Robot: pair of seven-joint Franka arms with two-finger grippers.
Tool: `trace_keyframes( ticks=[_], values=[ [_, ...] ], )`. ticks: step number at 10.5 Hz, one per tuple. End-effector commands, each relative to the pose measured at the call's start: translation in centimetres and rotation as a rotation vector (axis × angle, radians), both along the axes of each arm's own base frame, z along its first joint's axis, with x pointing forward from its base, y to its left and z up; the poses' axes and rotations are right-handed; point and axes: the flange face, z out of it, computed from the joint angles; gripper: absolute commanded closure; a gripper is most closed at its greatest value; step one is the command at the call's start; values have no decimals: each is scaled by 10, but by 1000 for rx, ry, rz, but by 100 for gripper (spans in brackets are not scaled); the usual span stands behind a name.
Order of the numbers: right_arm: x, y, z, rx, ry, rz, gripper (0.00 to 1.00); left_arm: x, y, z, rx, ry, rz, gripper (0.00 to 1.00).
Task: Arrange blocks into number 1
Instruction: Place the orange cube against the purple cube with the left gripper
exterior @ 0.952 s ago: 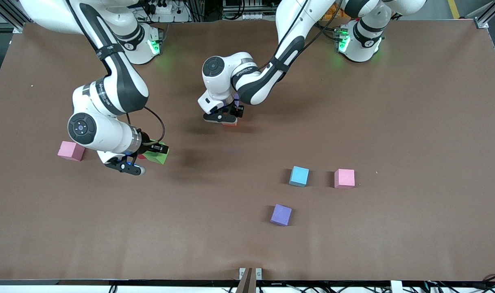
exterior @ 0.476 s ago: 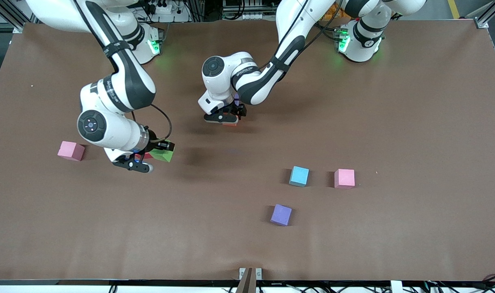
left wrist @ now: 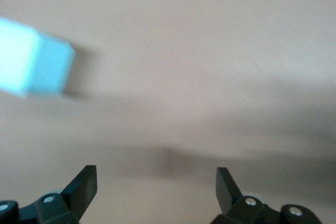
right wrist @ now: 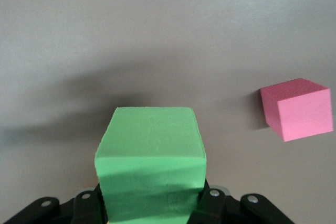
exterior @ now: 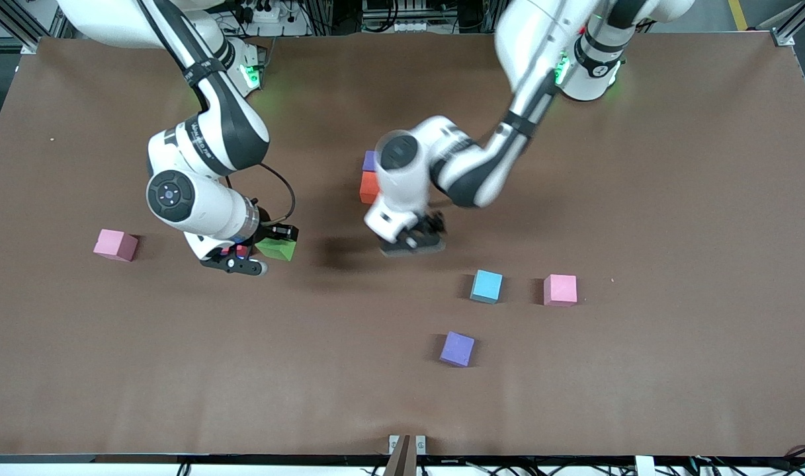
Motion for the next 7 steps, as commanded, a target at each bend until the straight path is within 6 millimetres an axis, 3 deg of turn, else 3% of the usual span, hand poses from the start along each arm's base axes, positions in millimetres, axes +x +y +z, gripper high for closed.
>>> trace_keyframes(
  ticks=[1,3,4,7],
  values=[
    [-11,32,2,1,-4,48,100,36,50,7,15,19,-122,0],
    [-38,72,0,-12,22,76,100,57,83,-7,29,59,-346,0],
    [-58,95,-5,-11,40,103,100,65,94,-7,-8,80,-379,0],
    [-134,151,-3,-30,85,173,100,71,108,-15,-33,105,-425,0]
  ],
)
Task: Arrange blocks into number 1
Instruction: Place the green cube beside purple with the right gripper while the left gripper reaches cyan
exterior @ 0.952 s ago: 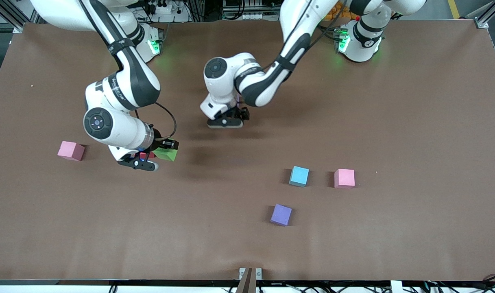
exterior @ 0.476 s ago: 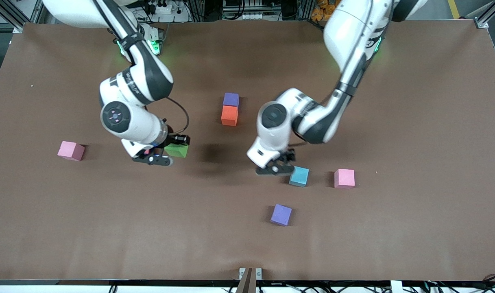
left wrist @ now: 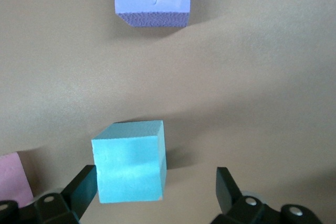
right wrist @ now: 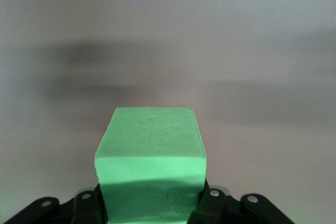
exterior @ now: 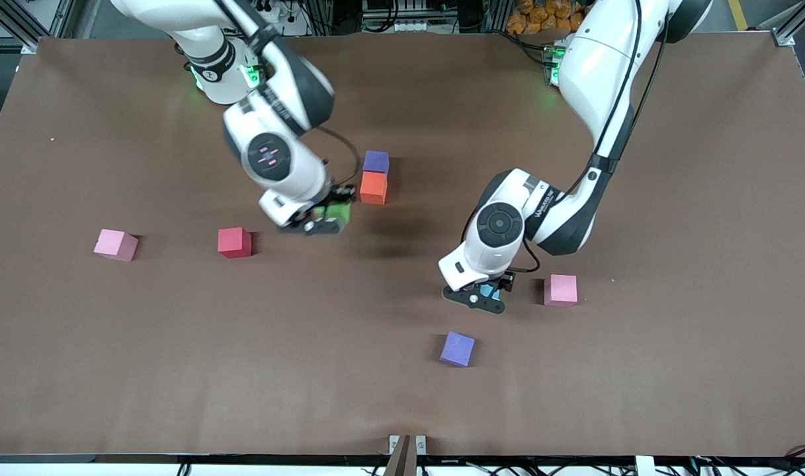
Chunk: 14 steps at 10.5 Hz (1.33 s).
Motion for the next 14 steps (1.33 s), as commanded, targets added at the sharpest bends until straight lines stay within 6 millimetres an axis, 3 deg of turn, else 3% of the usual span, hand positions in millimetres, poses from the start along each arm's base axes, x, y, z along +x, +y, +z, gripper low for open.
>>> trace_keyframes(
  ticks=[1,3,5,8,12,14],
  values=[
    [-61,30,4,-41,33,36,100,3,9,-2,-14,26,-19,0],
    [-110,54,-8,-65,66,90,100,3,12,-16,-7,45,-12,0],
    [-146,62,-19,-100,89,99,100,10,28,-26,-4,59,18,0],
    [-197,74,-48,-102,76,89,100,12,37,-38,-17,86,60,0],
    [-220,77,-66,-97,76,90,100,1,19,-50,-26,108,114,0],
    [-230,80,-75,-81,70,100,100,2,22,-50,-25,108,106,100]
  ],
)
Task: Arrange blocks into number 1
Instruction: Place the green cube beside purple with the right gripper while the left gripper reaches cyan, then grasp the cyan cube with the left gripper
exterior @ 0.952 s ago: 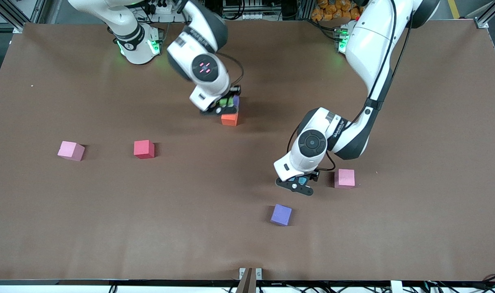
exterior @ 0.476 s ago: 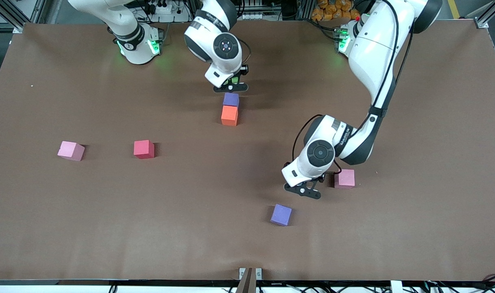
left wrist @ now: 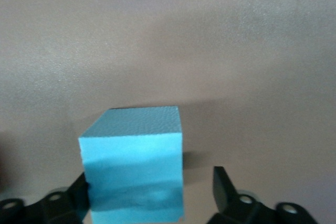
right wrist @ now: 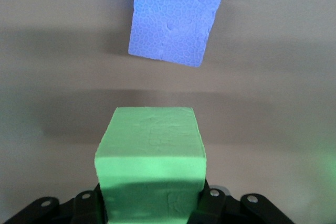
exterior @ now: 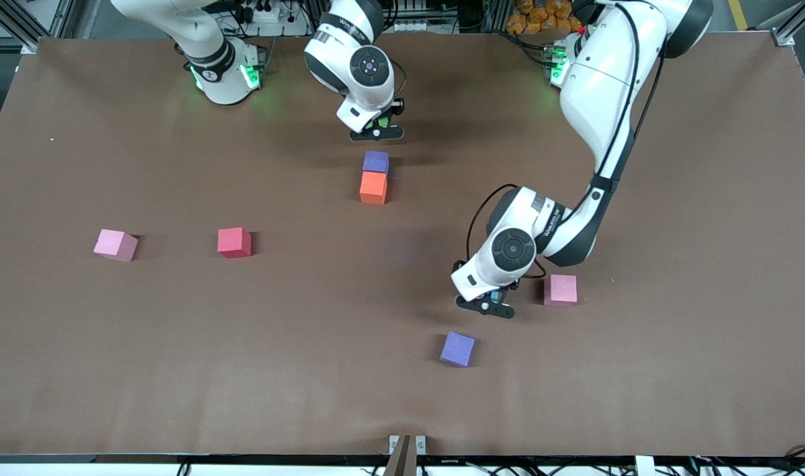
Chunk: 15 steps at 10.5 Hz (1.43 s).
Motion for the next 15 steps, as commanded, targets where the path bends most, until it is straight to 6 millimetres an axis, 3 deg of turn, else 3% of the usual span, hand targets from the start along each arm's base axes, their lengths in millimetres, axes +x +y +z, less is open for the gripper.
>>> trace_keyframes(
  ticks=[1,4,7,10,12,15],
  values=[
    [-12,2,-7,3,-12,-12,100,5,5,6,-12,0,12,100],
    [-13,4,-17,15,0,-16,100,-2,-10,11,-11,-5,52,100],
    [-7,3,-30,23,4,-33,100,-28,-54,13,6,-13,144,100],
    [0,0,-36,24,2,-50,100,-61,-111,25,-3,-32,210,100],
    [1,2,-44,35,2,-58,100,-100,-155,23,5,-29,214,100],
    [4,-1,-51,28,11,-67,100,-131,-186,25,-3,-32,192,100]
  ],
)
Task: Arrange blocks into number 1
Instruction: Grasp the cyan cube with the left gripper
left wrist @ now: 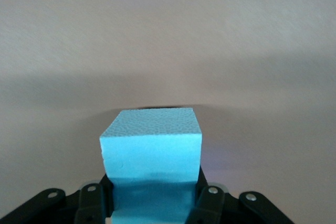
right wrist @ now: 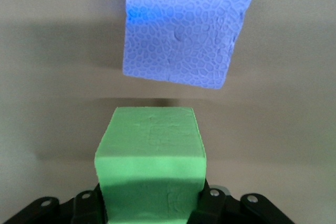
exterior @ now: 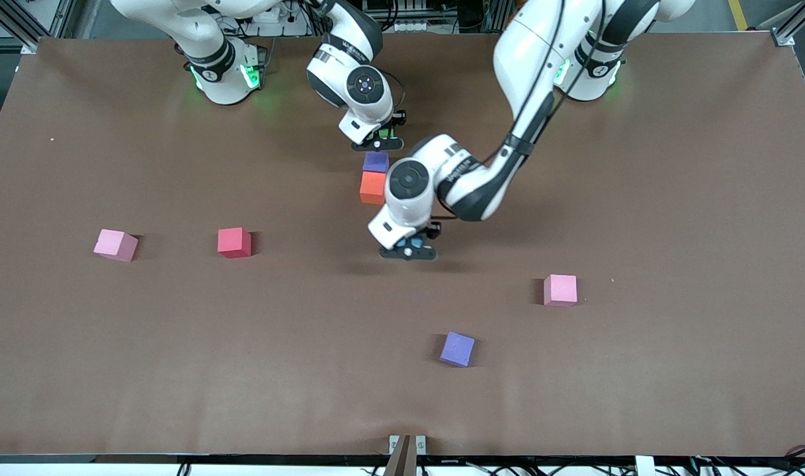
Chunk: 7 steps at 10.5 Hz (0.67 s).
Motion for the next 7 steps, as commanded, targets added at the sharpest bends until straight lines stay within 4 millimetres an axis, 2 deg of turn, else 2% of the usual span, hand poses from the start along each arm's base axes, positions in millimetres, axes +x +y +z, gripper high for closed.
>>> trace_keyframes(
  ticks=[1,3,7],
  values=[
    [4,0,-6,-11,-8,-22,100,-2,-5,8,-13,-6,15,100],
    [11,-2,-9,-9,-9,-39,100,7,-1,11,-29,-24,24,100],
    [16,-2,-18,1,-13,-52,100,7,-1,10,-28,-23,26,100]
  ],
)
